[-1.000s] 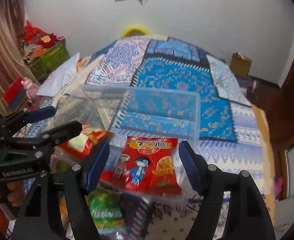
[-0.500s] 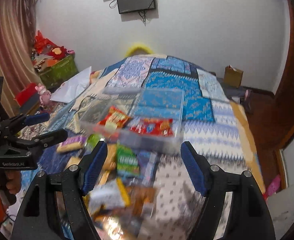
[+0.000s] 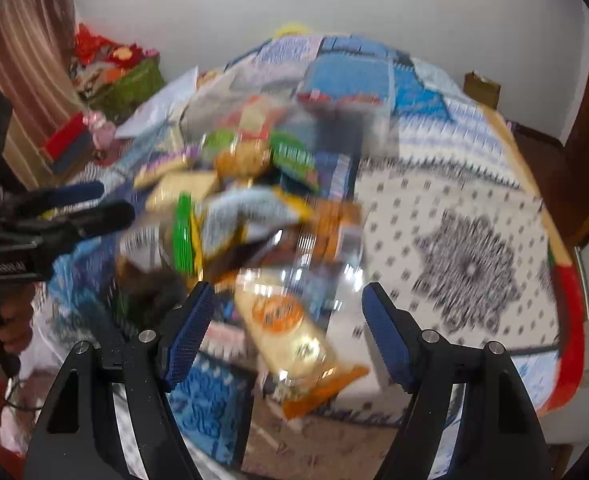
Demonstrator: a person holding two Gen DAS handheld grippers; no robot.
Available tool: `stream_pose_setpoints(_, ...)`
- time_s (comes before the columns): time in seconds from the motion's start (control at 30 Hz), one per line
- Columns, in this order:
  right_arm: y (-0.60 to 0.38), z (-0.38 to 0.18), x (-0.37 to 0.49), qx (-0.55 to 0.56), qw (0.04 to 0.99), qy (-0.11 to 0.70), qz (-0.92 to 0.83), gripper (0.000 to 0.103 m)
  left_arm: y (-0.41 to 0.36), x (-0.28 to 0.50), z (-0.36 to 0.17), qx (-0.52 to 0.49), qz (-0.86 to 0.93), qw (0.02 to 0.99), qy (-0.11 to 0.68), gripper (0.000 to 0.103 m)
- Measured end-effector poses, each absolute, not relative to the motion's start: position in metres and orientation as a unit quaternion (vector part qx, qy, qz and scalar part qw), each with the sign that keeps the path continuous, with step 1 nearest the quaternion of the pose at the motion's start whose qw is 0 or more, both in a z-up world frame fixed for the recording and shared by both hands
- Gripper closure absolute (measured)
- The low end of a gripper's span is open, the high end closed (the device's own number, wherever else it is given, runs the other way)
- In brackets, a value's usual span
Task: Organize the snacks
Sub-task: 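Grasp the cookie pack with the left gripper while the right grasps the rice cracker pack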
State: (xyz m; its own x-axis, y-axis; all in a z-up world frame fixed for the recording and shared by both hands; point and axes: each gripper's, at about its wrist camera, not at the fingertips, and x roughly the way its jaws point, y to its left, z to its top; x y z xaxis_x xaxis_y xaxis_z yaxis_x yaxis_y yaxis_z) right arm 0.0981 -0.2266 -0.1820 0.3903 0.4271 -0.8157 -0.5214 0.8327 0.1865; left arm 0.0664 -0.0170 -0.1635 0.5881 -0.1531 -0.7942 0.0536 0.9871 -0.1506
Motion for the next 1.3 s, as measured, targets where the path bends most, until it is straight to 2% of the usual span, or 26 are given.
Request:
stream_pose_setpoints(0.1,-0.227,-0.193,0.093,-0.057,0.827,0.481,0.286,0.037,-0.022,0.063,-0.173,-0.057,-0.070,0.885,0.458,0.010)
stream_pose_setpoints(0.17,-0.225,-0.198,0.094,-0.061,0.821,0.489,0.287,0.052,-0.026,0.063,-0.178,-0.053,-0.073,0.882,0.462,0.010)
stream_pose_setpoints(0.23,-0.225,-0.203,0.093,-0.060,0.818,0.494,0.289,0.056,-0.028,0.064,-0.182,-0.053,-0.074,0.881,0.465,0.011)
stream_pose_setpoints(0.43,-0.222,-0.204,0.091,-0.069,0.821,0.488,0.287,0.066,-0.028,0.067,-0.192,-0.067,-0.084,0.876,0.471,0.022)
stream_pose_setpoints(0.53,-0.223,-0.201,0.092,-0.056,0.823,0.486,0.288,0.069,-0.029,0.064,-0.193,-0.059,-0.086,0.879,0.465,0.026)
stream_pose_setpoints(0.63,-0.223,-0.193,0.091,-0.050,0.827,0.478,0.290,0.071,-0.029,0.061,-0.193,-0.052,-0.088,0.882,0.460,0.035)
stream_pose_setpoints(0.7,-0.221,-0.187,0.089,-0.052,0.832,0.469,0.292,0.072,-0.027,0.061,-0.193,-0.059,-0.091,0.882,0.460,0.050)
stream_pose_setpoints(0.8,-0.219,-0.178,0.087,-0.052,0.837,0.458,0.296,0.072,-0.022,0.060,-0.190,-0.069,-0.096,0.882,0.456,0.062)
stream_pose_setpoints(0.97,-0.218,-0.167,0.086,-0.049,0.842,0.446,0.300,0.072,-0.020,0.056,-0.181,-0.070,-0.089,0.889,0.443,0.066)
stream_pose_setpoints(1.3,-0.217,-0.134,0.085,-0.033,0.857,0.407,0.315,0.072,-0.011,0.057,-0.141,-0.071,-0.070,0.916,0.389,0.066)
